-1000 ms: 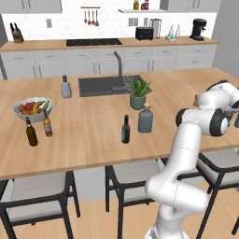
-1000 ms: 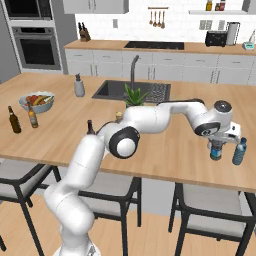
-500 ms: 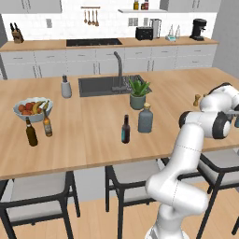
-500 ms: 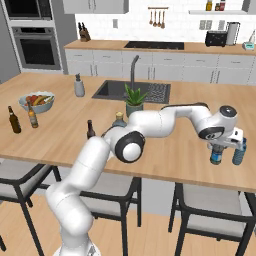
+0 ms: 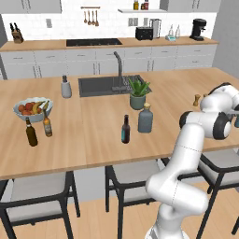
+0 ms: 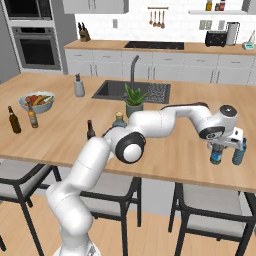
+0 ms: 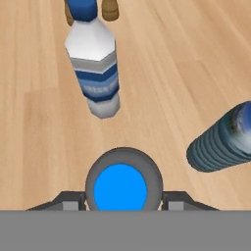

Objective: Move the plastic bottles in the middle to the plastics group, and the glass bottles in the middle to the glass group.

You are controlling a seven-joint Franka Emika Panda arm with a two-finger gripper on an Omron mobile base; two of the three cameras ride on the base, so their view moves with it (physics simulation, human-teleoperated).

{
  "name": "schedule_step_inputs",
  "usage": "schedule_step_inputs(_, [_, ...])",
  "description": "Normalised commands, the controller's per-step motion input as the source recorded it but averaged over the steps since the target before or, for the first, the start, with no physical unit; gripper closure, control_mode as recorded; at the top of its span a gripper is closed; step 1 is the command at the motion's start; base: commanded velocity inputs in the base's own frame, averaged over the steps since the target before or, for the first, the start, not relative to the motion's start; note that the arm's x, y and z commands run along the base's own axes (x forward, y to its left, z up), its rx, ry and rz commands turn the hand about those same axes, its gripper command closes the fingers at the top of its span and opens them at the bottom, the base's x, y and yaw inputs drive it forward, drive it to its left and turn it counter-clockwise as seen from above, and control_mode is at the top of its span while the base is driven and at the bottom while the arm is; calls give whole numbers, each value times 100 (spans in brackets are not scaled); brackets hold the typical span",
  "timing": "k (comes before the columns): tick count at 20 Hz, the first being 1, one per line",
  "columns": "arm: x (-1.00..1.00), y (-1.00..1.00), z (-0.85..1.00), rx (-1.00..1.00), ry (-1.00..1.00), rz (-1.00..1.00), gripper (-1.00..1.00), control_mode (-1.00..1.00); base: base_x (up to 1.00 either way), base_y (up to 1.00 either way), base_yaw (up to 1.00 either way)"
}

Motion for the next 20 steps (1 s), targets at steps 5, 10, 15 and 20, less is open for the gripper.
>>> schedule_step_inputs(5, [0,0,0,0,0,0,-100,-100,0,0,0])
schedule_step_inputs(10, [0,0,0,0,0,0,-100,-100,0,0,0])
schedule_step_inputs(15, [0,1,1,0,0,0,-100,-100,0,0,0])
schedule_step_inputs(20, [-13,3,20,0,0,0,-100,-100,0,0,0])
